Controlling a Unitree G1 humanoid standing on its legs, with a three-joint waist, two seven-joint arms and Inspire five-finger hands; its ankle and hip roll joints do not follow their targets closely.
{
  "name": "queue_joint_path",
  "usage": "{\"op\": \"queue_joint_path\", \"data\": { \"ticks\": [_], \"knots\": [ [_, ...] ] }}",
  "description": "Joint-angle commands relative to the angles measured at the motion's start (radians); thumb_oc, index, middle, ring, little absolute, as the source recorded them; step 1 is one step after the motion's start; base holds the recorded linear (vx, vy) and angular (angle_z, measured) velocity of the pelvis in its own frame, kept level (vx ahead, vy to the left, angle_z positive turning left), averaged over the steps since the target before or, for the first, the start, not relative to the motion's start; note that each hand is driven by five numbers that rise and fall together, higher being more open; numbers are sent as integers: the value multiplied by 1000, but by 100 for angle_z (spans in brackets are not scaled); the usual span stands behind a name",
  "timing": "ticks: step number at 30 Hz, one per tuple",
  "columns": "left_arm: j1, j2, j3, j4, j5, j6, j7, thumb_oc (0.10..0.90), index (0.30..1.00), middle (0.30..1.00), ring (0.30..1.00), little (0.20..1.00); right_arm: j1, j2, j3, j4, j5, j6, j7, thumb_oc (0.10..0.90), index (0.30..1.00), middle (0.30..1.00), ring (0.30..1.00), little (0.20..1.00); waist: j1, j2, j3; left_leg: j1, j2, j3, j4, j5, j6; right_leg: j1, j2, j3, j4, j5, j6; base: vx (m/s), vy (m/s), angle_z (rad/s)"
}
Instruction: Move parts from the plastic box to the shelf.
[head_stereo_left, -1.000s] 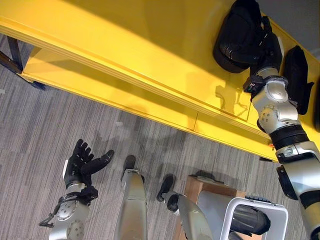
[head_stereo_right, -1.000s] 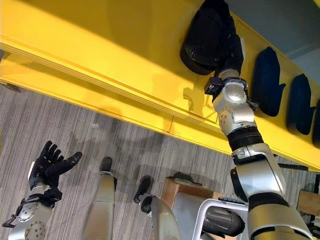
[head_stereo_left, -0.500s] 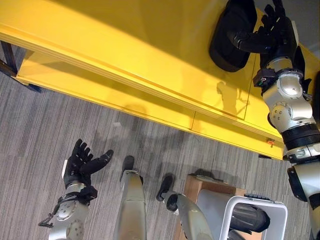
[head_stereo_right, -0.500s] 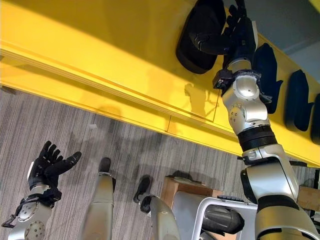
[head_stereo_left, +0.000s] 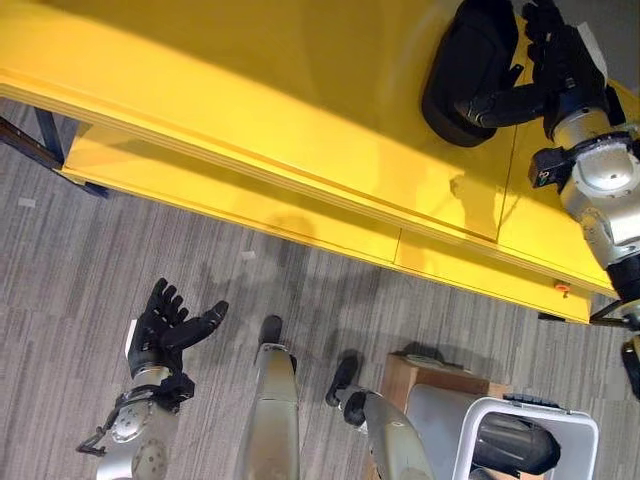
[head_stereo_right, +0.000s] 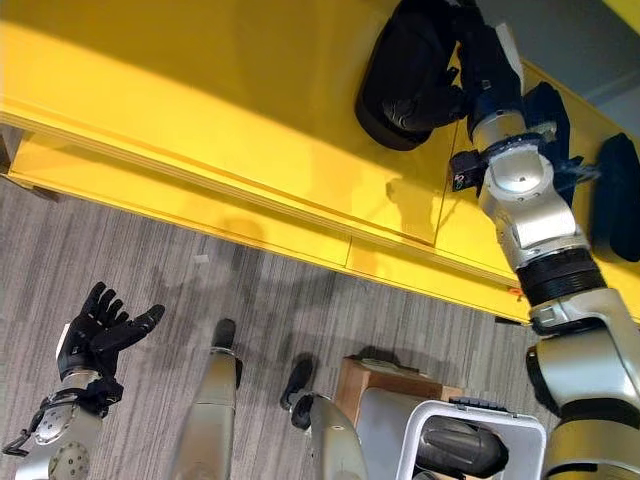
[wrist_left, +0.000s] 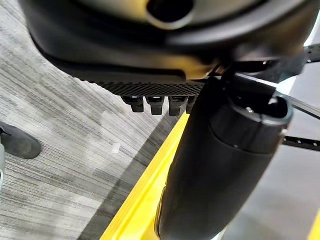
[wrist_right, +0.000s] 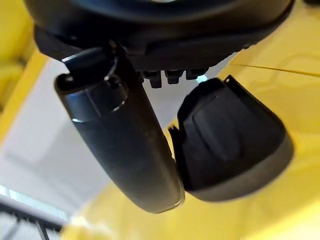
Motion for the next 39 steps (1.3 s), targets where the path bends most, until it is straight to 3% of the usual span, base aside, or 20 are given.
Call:
{"op": "queue_joint_path", "data": {
  "ticks": [1, 9, 24, 31, 39],
  "knots": [
    [11, 81, -13, -51, 5, -68, -56, 900, 1000, 1000, 1000, 1000, -156, -42, 53, 54, -32, -50, 23, 900, 1000, 1000, 1000, 1000, -8, 0, -97, 13, 28, -43, 59, -85, -11, 31, -66, 41, 120, -41, 45, -15, -8, -3],
    [-27, 107, -74, -69, -11, -67, -97, 900, 1000, 1000, 1000, 1000, -309, 32, 217, 144, -57, -45, 97, 900, 1000, 1000, 1000, 1000, 4, 32, -105, 49, 26, -36, 87, -121, -18, 45, -76, 57, 153, -83, 41, 18, -14, -1],
    [-44, 96, -109, -63, -4, -53, -111, 900, 1000, 1000, 1000, 1000, -388, 248, 232, 383, -130, -29, 92, 900, 1000, 1000, 1000, 1000, 23, 81, -118, 37, 12, -36, 107, -122, -14, 31, -86, 64, 171, -90, 36, 0, 0, 0],
    [-40, 85, -103, -56, -5, -52, -112, 900, 1000, 1000, 1000, 1000, -368, 269, 201, 472, -158, -24, 84, 900, 1000, 1000, 1000, 1000, 29, 92, -119, 28, 7, -41, 107, -120, -11, 28, -89, 62, 171, -88, 37, 0, 0, 0],
    [-42, 65, -100, -49, -4, -55, -113, 900, 1000, 1000, 1000, 1000, -303, 249, 172, 437, -173, -25, 90, 900, 1000, 1000, 1000, 1000, 29, 96, -115, 24, 5, -37, 106, -119, -7, 28, -90, 61, 170, -87, 38, 0, 0, 0]
  ]
}}
